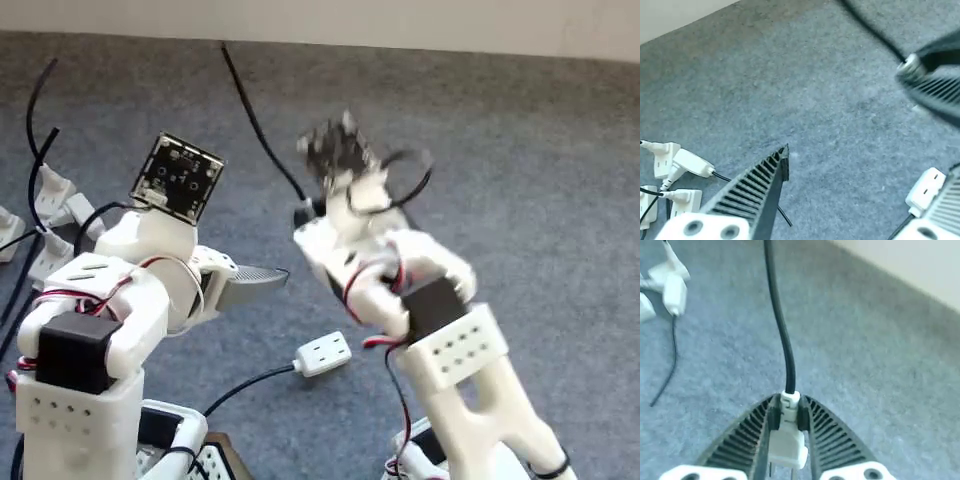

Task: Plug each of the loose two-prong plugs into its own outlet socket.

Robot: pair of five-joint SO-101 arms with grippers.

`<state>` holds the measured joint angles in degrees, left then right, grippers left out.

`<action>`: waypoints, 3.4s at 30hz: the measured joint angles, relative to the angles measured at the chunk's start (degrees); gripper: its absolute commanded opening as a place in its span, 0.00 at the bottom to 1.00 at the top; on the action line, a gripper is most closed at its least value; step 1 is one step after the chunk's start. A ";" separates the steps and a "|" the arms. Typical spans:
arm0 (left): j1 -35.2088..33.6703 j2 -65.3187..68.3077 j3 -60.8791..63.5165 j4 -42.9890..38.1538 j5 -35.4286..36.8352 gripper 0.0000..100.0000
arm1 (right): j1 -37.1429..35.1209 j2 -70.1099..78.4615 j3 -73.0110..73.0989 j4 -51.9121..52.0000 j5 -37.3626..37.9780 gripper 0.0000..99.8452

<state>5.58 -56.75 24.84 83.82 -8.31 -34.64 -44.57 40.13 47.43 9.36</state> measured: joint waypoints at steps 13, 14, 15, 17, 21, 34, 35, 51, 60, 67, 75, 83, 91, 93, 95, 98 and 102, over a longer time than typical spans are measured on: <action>0.26 0.09 20.13 -14.68 0.00 0.45 | -1.23 -6.33 12.66 -10.99 -9.49 0.00; 0.26 0.09 21.80 -16.35 0.00 0.45 | -1.23 -6.33 12.66 -10.99 -10.64 0.00; 0.26 0.18 23.21 -17.76 0.00 0.45 | -1.23 -6.33 12.66 -10.99 -12.13 0.00; 0.44 0.09 25.32 -20.48 0.97 0.45 | -1.23 -6.33 12.66 -10.99 -15.12 0.00; 2.37 0.09 28.66 -25.14 2.81 0.45 | -1.23 -6.33 12.66 -10.29 -20.75 0.00; -0.70 0.88 32.44 -32.00 4.31 0.45 | -0.97 -7.21 6.42 4.04 -15.65 0.00; -0.97 0.88 32.44 -32.00 4.31 0.45 | 0.00 -7.30 5.71 5.71 -14.68 0.00; -5.36 0.88 32.44 -33.14 3.78 0.45 | 3.43 -7.38 10.20 10.73 -7.65 0.00; -9.49 0.88 32.70 -34.11 3.69 0.45 | 2.90 -10.99 19.08 6.42 -5.71 0.00; 0.88 0.79 32.70 -28.57 3.69 0.45 | 1.85 -16.70 13.80 6.42 -12.31 0.00; 6.68 0.88 32.70 -27.69 3.43 0.45 | 1.32 -16.70 8.88 8.18 -13.19 0.00; 6.95 0.97 35.43 -33.93 3.43 0.45 | -1.58 -17.32 7.03 12.22 -13.36 0.00; 1.41 1.14 36.04 -37.80 3.34 0.45 | -1.85 -18.11 6.68 17.14 -10.02 0.00; 0.44 1.05 36.04 -38.24 3.34 0.45 | -1.85 -17.41 6.77 17.67 -8.35 0.00; 0.62 1.05 36.04 -38.24 3.34 0.45 | -1.85 -17.58 6.77 18.11 -7.30 0.00; 0.18 1.05 36.04 -38.24 3.34 0.45 | -1.14 -17.58 8.35 18.11 -6.15 0.00; 0.44 1.05 35.87 -35.16 3.34 0.45 | 4.75 -17.49 11.69 16.62 -5.45 0.00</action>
<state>6.02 -55.69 60.70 48.66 -4.97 -29.89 -62.07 51.82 64.04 3.91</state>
